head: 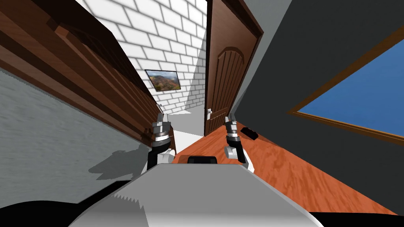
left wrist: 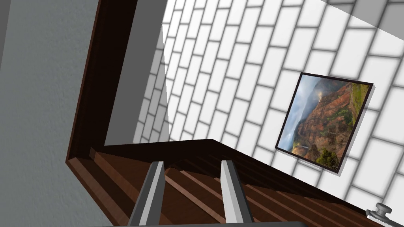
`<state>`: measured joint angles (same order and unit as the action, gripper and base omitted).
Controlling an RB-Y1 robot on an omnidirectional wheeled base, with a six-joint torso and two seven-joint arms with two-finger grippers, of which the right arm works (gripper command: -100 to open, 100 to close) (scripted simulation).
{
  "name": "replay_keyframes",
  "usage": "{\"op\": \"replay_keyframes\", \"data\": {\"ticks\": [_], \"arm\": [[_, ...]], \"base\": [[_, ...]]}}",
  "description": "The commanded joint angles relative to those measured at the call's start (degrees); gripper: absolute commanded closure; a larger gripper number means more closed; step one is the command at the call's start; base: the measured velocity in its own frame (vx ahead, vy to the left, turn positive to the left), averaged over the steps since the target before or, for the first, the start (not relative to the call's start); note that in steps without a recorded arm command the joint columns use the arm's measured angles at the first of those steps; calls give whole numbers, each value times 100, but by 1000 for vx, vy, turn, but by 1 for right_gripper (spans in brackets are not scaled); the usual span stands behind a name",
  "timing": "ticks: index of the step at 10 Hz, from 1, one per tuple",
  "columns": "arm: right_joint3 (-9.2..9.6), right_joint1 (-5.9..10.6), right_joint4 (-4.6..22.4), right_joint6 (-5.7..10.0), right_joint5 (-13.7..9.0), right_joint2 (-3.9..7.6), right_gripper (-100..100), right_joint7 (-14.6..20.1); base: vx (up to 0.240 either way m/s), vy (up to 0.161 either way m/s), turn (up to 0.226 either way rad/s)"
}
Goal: Push the door open
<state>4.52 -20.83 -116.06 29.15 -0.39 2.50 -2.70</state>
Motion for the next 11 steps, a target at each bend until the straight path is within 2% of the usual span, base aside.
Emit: {"op": "replay_keyframes", "data": {"ticks": [1,11], "arm": [[74,64,176,-83,4,44,-100,45],[538,744,1604,-579,52,188,-100,290]], "base": [[63,-107,105],[67,-110,107]]}}
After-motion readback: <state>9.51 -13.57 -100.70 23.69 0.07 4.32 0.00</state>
